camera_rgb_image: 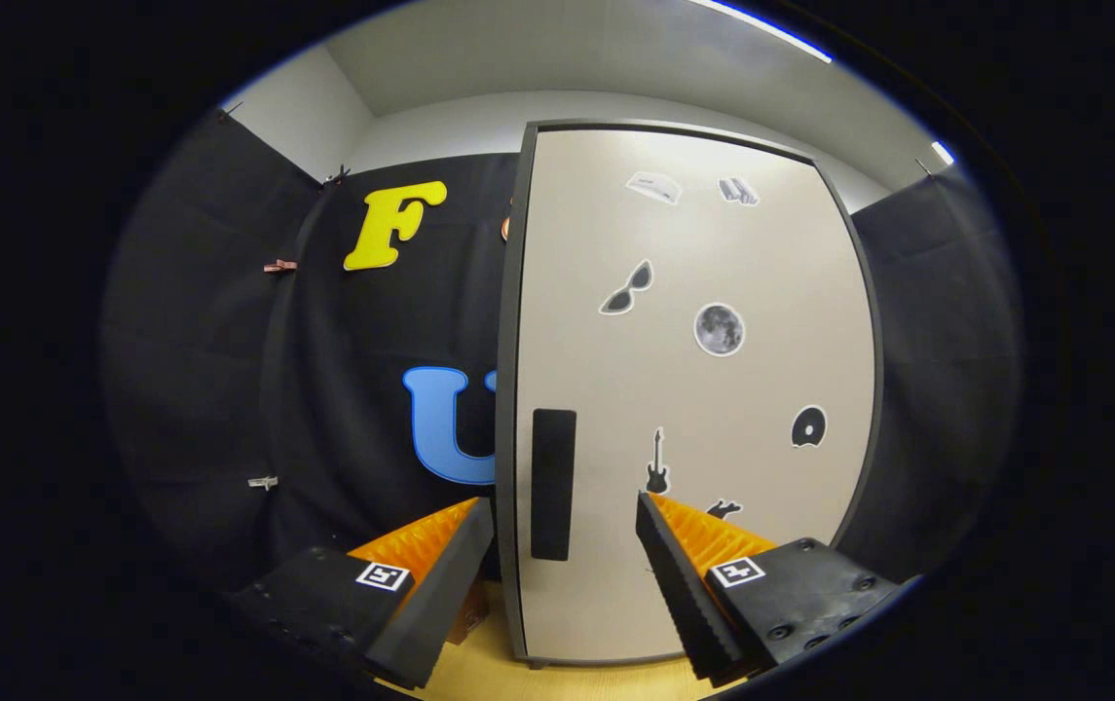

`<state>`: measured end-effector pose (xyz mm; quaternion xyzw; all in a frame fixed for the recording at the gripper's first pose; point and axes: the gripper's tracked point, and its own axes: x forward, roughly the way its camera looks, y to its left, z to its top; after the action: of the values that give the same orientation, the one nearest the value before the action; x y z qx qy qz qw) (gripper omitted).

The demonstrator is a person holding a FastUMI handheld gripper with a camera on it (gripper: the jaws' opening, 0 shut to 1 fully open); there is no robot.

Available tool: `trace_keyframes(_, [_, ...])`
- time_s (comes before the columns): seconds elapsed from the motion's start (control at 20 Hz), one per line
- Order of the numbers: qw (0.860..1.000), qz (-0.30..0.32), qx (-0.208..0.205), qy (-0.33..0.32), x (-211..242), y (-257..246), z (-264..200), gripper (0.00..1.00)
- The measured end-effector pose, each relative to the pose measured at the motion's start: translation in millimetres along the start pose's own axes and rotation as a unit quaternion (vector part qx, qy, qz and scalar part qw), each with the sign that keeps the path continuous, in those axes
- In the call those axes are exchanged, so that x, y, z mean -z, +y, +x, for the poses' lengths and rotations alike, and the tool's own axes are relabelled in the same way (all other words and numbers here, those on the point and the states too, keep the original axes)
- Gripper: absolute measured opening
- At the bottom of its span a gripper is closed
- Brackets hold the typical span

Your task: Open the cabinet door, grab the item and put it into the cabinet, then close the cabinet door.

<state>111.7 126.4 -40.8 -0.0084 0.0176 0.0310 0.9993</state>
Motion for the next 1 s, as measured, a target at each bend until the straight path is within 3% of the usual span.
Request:
trace_keyframes(0.2, [1.000, -0.003, 0.015, 0.015, 15.9, 3.8, 27.7, 0.95])
trace_keyframes(0.45, [0.999, -0.001, 0.036, 0.018, 26.9, 3.5, 54.7, 0.85])
trace_keyframes(0.8, [0.998, -0.016, 0.061, 0.001, 20.1, 3.3, 70.3, 0.49])
trace_keyframes(0.9, [0.997, -0.016, 0.074, 0.014, 25.6, -0.4, 76.5, 0.50])
trace_keyframes(0.95, [0.997, -0.007, 0.075, 0.008, 18.6, 1.4, 61.9, 0.34])
trace_keyframes(1.0, [0.997, -0.004, 0.078, 0.014, 23.5, -1.8, 71.7, 0.34])
